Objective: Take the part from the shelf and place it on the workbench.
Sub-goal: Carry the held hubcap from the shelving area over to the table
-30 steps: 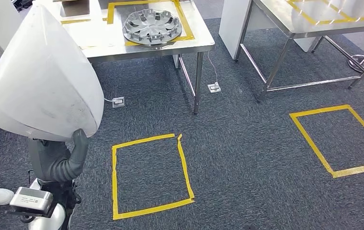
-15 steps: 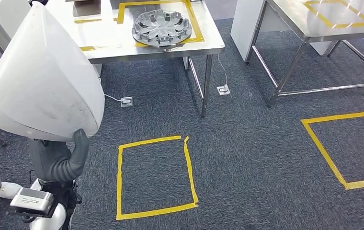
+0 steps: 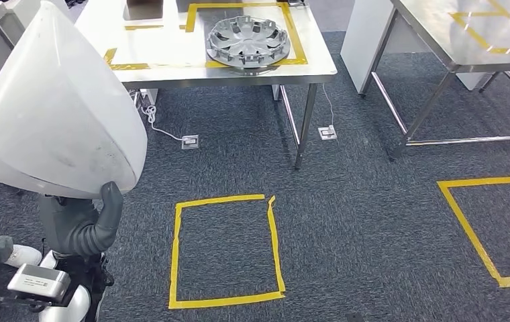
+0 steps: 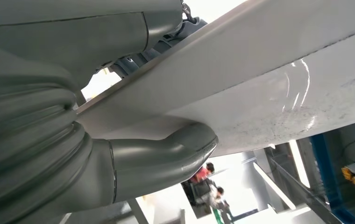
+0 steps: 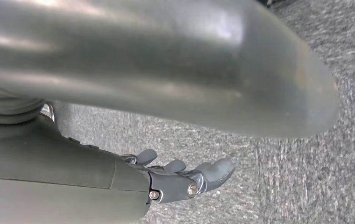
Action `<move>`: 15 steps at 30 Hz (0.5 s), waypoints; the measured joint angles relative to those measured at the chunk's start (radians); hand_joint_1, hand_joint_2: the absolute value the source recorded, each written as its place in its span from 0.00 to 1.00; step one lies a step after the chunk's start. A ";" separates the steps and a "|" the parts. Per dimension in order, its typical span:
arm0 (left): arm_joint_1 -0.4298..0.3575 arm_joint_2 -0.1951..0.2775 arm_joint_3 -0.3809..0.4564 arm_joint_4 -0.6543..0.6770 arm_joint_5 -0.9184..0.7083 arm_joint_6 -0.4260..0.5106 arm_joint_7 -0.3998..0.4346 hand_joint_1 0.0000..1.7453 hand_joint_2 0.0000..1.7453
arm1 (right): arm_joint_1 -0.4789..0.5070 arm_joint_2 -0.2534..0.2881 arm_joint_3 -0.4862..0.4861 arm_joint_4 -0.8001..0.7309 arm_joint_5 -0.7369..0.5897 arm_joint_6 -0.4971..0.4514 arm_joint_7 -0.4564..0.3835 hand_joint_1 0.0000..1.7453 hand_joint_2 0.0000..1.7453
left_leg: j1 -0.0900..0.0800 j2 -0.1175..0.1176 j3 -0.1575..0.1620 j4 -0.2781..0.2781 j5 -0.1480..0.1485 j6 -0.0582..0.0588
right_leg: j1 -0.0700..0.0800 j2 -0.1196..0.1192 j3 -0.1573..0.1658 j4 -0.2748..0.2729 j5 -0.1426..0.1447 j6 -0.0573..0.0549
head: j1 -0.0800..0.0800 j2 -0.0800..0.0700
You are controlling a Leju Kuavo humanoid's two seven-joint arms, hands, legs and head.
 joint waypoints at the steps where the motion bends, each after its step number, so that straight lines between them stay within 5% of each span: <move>1: -0.003 -0.004 0.000 0.000 0.000 -0.001 0.001 1.00 1.00 | -0.003 0.000 -0.003 0.000 -0.001 -0.002 0.004 0.00 0.00 | 0.002 -0.007 0.002 -0.002 0.000 0.005 | -0.002 0.009 -0.012 0.028 -0.017 0.006 | 0.001 0.000; 4: -0.012 -0.014 0.000 0.001 -0.005 -0.002 0.003 1.00 1.00 | -0.009 0.000 -0.007 0.000 0.003 -0.007 0.021 0.00 0.00 | 0.004 -0.028 0.005 -0.002 -0.004 0.015 | -0.006 0.037 -0.113 0.220 -0.098 0.015 | 0.004 0.000; 6: -0.013 -0.018 0.000 0.005 -0.015 0.000 0.004 1.00 1.00 | -0.009 0.000 -0.010 0.000 0.009 -0.012 0.033 0.00 0.00 | 0.004 -0.049 0.007 -0.002 -0.006 0.015 | -0.006 0.040 -0.164 0.289 -0.098 0.014 | 0.004 0.000; 8: -0.012 -0.023 0.000 0.007 -0.029 0.008 0.002 1.00 1.00 | -0.010 0.000 -0.011 0.000 0.018 -0.017 0.040 0.00 0.00 | 0.004 -0.072 0.013 -0.002 -0.009 0.013 | -0.006 0.050 -0.139 0.199 -0.022 0.008 | 0.005 0.000; 10: -0.012 -0.028 0.000 0.007 -0.039 0.019 -0.003 1.00 1.00 | -0.013 0.000 -0.011 0.000 0.028 -0.021 0.043 0.00 0.00 | 0.004 -0.093 0.017 -0.001 -0.012 0.006 | -0.008 0.095 -0.083 0.059 0.044 0.000 | 0.004 0.000; 12: -0.009 -0.031 0.000 0.006 -0.043 0.027 -0.006 1.00 1.00 | -0.015 0.000 -0.011 0.000 0.034 -0.023 0.045 0.00 0.00 | 0.006 -0.112 0.013 -0.002 -0.011 -0.005 | -0.007 0.124 -0.060 0.001 0.055 -0.005 | 0.005 0.000; 14: -0.004 -0.032 0.000 0.006 -0.045 0.030 -0.008 1.00 1.00 | -0.017 0.000 -0.011 0.000 0.037 -0.024 0.047 0.00 0.00 | 0.009 -0.132 0.009 -0.007 -0.008 -0.021 | -0.007 0.106 -0.054 -0.006 0.055 -0.011 | 0.006 0.000; 15: -0.002 -0.032 0.000 0.005 -0.046 0.032 -0.009 1.00 1.00 | -0.018 0.001 -0.012 0.000 0.037 -0.024 0.046 0.00 0.00 | 0.007 -0.123 0.006 -0.003 -0.011 -0.027 | -0.009 0.095 -0.048 -0.011 0.056 -0.017 | 0.005 0.000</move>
